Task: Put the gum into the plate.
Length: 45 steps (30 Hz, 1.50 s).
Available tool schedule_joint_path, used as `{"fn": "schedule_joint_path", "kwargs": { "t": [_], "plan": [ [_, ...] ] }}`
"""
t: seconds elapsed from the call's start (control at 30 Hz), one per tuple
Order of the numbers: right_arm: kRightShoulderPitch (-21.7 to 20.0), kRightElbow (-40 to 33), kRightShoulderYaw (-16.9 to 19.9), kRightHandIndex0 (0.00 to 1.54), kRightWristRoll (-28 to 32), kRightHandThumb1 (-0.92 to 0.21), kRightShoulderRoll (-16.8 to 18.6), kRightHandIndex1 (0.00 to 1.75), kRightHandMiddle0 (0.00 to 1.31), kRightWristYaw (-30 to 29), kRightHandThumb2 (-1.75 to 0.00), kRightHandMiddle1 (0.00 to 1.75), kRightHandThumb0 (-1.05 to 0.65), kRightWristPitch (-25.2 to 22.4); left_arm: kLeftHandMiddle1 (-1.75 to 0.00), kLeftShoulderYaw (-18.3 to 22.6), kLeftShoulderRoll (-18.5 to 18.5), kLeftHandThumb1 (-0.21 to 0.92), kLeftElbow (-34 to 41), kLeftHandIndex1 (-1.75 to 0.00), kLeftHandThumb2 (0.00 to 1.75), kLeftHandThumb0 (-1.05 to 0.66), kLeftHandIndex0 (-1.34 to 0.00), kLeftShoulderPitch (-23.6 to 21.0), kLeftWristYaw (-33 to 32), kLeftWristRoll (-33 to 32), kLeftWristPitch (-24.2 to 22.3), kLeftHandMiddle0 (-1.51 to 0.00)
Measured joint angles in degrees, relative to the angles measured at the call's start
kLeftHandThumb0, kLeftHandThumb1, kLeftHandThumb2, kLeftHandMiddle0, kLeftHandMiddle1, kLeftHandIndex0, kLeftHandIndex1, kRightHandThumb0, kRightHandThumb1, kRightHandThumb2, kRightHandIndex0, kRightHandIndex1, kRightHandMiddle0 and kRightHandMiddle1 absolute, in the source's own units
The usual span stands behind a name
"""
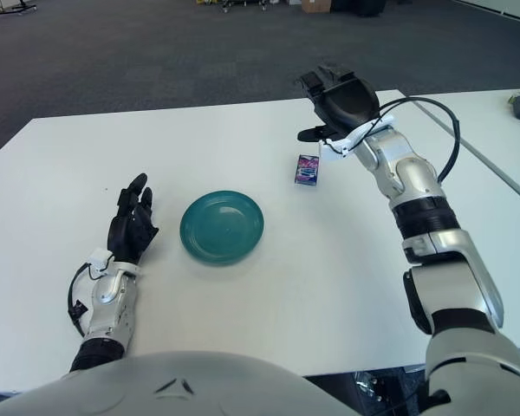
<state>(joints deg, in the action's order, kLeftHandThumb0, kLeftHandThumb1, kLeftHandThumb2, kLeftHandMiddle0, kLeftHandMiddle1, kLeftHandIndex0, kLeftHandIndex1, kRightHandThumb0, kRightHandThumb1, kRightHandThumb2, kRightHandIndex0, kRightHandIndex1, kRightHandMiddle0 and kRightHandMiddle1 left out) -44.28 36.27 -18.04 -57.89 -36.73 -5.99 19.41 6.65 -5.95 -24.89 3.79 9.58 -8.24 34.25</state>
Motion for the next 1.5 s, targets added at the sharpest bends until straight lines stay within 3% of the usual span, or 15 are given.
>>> {"fn": "schedule_joint_path", "kwargs": {
  "t": [0.27, 0.5, 0.7, 1.13, 1.5],
  "plan": [
    [-7.2, 19.9, -4.6, 0.32, -0.1, -0.92, 2.3, 0.02, 0.0, -2.6, -0.6, 0.67, -0.86, -0.3, 0.0, 0.1, 0.1, 0.92, 0.2, -0.49, 0.9, -0.95, 0.0, -0.5, 0.4, -0.5, 0.0, -0.18],
    [-11.3, 34.2, -8.2, 0.36, 1.0, -0.92, 7.4, 0.03, 0.0, -5.1, -0.6, 0.7, -0.87, -0.7, -0.01, 0.7, 0.1, 0.92, -1.6, -0.51, 0.89, -0.94, 0.0, -1.1, 2.5, -2.3, -0.1, -0.19],
    [-12.1, 38.9, -10.1, 0.3, 2.4, -0.92, 10.7, 0.01, 0.0, -3.7, -0.67, 0.67, -0.89, -1.7, -0.01, 1.1, 0.1, 0.92, -2.1, -0.52, 0.9, -0.92, 0.0, -1.5, 3.3, -2.7, -0.1, -0.2],
    [-13.5, 41.9, -12.9, 0.28, 4.9, -0.92, 14.9, 0.01, 0.0, 6.0, -0.89, 0.54, -0.99, -8.2, -0.01, 1.4, -0.1, 0.92, -2.2, -0.59, 0.87, -0.9, 0.0, -1.7, 3.6, -3.3, -0.1, -0.22],
    [-12.4, 42.2, -15.0, 0.29, 5.7, -0.92, 16.5, 0.01, 0.0, 9.9, -0.96, 0.45, -1.04, -8.7, -0.01, 1.9, -0.3, 0.92, -1.8, -0.65, 0.84, -0.88, 0.0, -1.8, 5.3, -5.6, -0.3, -0.24]
  ]
}}
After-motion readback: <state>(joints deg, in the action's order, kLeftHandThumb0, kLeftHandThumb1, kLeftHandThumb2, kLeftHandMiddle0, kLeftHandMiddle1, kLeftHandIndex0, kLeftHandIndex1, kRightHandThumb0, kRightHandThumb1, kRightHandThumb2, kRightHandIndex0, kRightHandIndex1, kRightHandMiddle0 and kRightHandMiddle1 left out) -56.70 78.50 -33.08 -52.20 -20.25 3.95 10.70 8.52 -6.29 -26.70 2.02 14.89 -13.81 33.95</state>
